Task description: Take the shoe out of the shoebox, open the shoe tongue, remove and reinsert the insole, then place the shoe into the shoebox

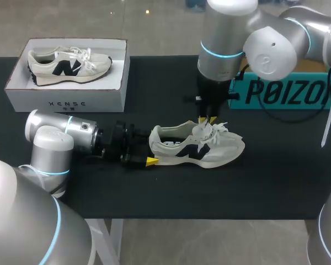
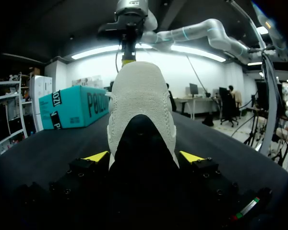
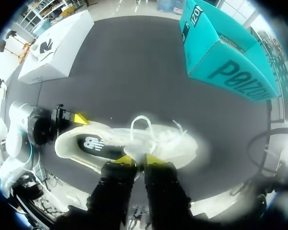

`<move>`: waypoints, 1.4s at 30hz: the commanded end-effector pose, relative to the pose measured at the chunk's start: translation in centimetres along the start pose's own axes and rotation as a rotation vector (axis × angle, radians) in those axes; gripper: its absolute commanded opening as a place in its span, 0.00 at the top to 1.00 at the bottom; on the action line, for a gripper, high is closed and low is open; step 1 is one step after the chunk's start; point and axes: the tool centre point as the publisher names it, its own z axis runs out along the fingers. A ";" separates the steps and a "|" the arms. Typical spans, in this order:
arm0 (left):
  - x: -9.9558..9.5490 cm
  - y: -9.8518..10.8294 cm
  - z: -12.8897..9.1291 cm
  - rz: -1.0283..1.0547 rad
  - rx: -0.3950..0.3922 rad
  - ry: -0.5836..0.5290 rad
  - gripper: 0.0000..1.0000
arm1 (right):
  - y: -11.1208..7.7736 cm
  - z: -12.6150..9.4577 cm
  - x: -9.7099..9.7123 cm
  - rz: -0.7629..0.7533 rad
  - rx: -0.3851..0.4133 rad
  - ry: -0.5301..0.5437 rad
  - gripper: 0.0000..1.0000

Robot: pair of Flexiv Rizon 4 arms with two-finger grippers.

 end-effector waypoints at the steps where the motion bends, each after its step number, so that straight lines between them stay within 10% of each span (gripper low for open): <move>1: 0.1 0.3 0.2 0.000 -0.001 -0.002 1.00 | -0.4 -0.5 -1.4 0.014 -0.013 0.022 1.00; 22: 0.1 0.3 0.2 0.000 -0.001 -0.002 1.00 | -1.3 -0.7 -3.9 0.075 -0.020 0.074 1.00; 24: 0.1 0.3 0.2 0.000 -0.001 -0.002 1.00 | -1.6 -1.2 -3.6 0.069 -0.026 0.078 0.67; 26: 0.1 0.3 0.2 0.000 -0.001 -0.002 1.00 | -2.1 -1.7 -3.1 0.041 -0.033 0.099 0.00; 34: 0.1 0.3 0.2 0.000 -0.001 -0.002 1.00 | -3.7 -6.5 -0.5 -0.241 -0.045 0.210 0.00; 42: 0.1 0.3 0.2 0.000 -0.001 -0.002 1.00 | -6.5 -7.7 3.9 -1.037 0.263 0.107 0.00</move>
